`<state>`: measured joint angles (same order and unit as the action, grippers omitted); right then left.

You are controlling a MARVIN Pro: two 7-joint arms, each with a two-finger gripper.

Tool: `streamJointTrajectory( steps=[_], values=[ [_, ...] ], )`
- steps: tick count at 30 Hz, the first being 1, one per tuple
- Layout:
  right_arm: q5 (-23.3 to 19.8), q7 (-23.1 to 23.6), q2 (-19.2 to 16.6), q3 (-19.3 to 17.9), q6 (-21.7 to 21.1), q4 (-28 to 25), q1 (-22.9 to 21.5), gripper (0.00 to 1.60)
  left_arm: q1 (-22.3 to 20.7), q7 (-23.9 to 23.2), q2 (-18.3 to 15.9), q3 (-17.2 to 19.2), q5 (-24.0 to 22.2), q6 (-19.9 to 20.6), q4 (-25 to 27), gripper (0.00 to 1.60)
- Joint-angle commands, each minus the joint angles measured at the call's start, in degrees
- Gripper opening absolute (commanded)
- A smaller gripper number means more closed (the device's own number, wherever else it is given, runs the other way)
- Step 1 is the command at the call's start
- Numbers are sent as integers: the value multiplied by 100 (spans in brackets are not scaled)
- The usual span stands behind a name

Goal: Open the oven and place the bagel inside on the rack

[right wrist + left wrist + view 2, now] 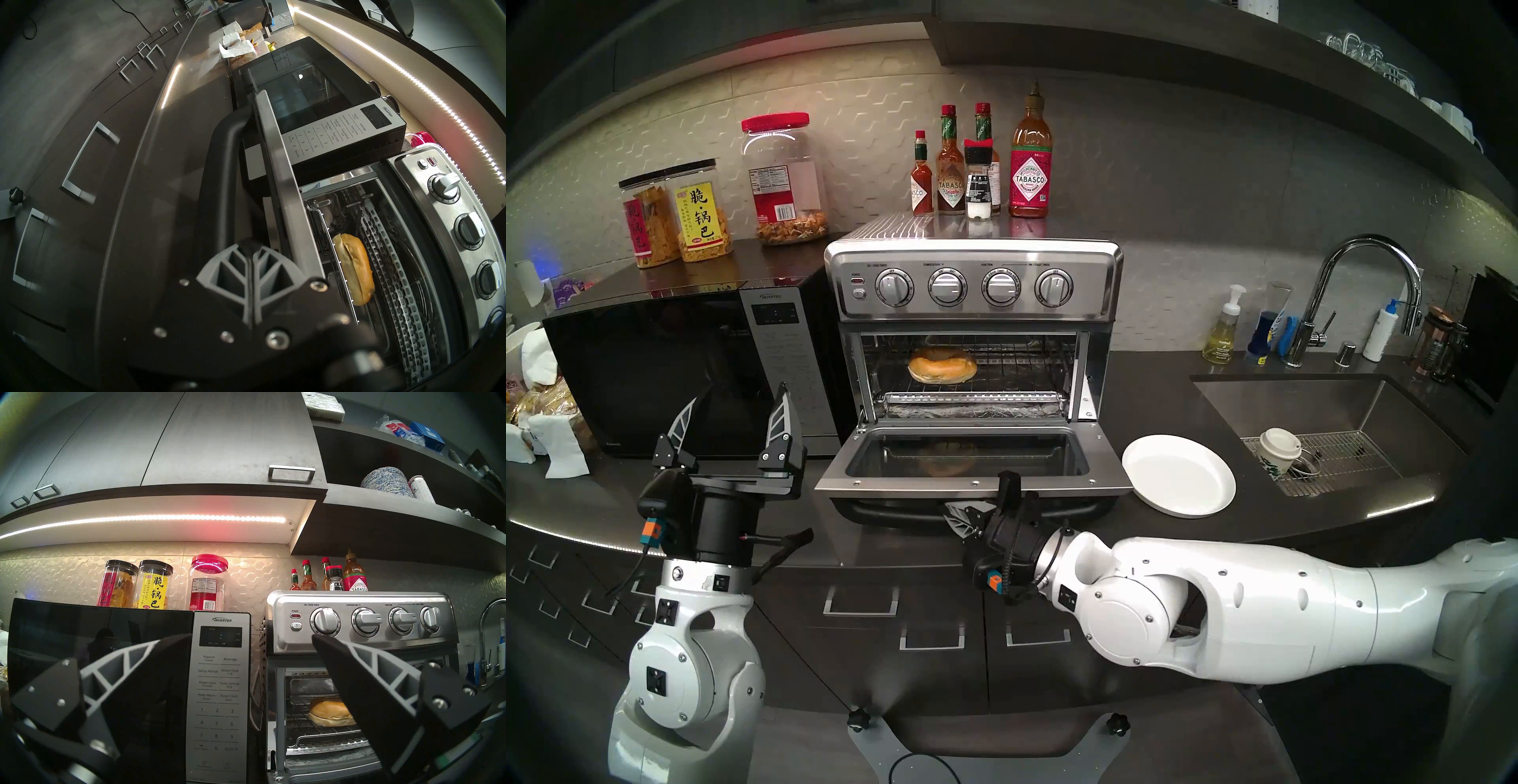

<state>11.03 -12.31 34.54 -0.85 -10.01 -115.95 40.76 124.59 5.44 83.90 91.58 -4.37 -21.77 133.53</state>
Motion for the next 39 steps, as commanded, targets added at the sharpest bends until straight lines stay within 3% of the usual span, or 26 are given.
streamJointTrajectory(
  steps=[1, 39],
  values=[
    [-7, -62, 15, -147, -4, -19, -129, 0, 11, -6, -5, -2, 4, -7, 133, 160],
    [-7, -61, 15, -148, -4, -19, -128, 0, 11, -6, -5, -2, 4, -7, 133, 160]
  ],
)
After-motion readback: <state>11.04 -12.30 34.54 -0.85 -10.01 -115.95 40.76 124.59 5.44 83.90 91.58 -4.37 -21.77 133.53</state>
